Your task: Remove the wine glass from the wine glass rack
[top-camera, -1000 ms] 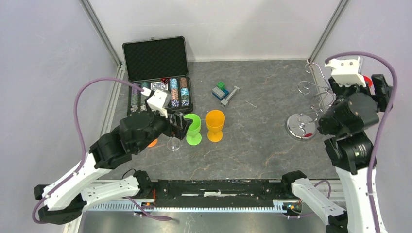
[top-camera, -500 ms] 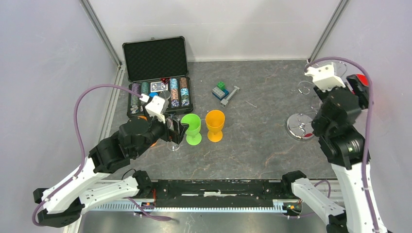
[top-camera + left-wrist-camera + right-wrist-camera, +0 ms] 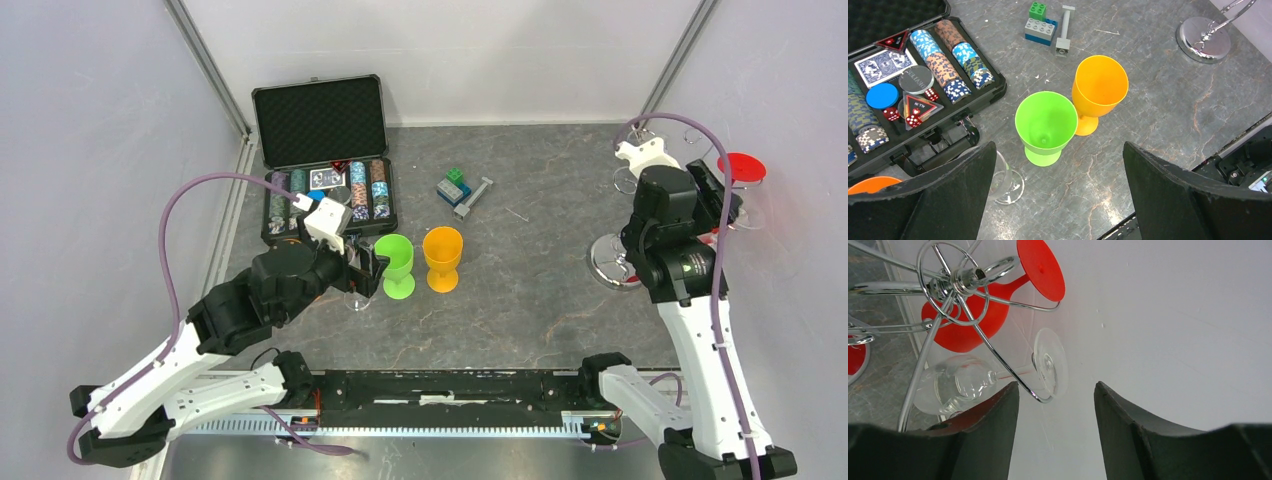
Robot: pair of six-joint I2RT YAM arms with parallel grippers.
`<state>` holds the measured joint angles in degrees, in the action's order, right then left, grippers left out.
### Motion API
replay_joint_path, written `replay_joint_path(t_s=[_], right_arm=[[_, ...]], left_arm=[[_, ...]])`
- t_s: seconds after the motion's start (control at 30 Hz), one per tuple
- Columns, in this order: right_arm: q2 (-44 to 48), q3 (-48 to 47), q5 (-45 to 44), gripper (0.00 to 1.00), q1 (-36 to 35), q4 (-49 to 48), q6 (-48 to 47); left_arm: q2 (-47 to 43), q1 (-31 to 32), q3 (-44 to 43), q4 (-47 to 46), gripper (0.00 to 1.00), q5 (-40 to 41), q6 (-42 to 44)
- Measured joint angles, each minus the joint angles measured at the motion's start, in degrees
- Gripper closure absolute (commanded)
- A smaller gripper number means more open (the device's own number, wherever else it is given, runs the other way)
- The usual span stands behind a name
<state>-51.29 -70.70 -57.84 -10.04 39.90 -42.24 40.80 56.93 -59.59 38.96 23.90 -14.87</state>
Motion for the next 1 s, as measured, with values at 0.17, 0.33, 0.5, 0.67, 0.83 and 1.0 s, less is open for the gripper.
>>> replay_joint_path(t_s=[0.17,0.33,0.5,0.67,0.83,1.0], right_arm=[[-0.04,1.97,-1.44,0.48,1.27,-1.95,-0.96],[-0.22,5.25,-1.86,0.53,3.19,-5.75,-3.28],[-1.29,5.64,-2.43,0.59,5.42,-9.53,-4.57],[-2.67,5.79,-2.6,0.63,6.78,-12.17,-5.25],[-3.32,6.27,-2.58,0.66,7.67,-13.6,-5.62],[-3.65,6.91,-2.43,0.59,8.2,-14.21,-5.6]], left_arm=[[0.02,0.0,0.02,0.15,0.0,0.04,-0.04],[-0.39,0.0,0.76,0.28,0.0,0.07,-0.07],[-0.42,0.0,0.85,0.37,0.0,0.09,-0.07],[-0.46,0.0,0.87,0.37,0.0,0.22,-0.07],[-0.46,0.0,0.87,0.37,0.0,0.31,-0.07],[-0.46,0.0,0.9,0.37,0.0,0.72,-0.07]])
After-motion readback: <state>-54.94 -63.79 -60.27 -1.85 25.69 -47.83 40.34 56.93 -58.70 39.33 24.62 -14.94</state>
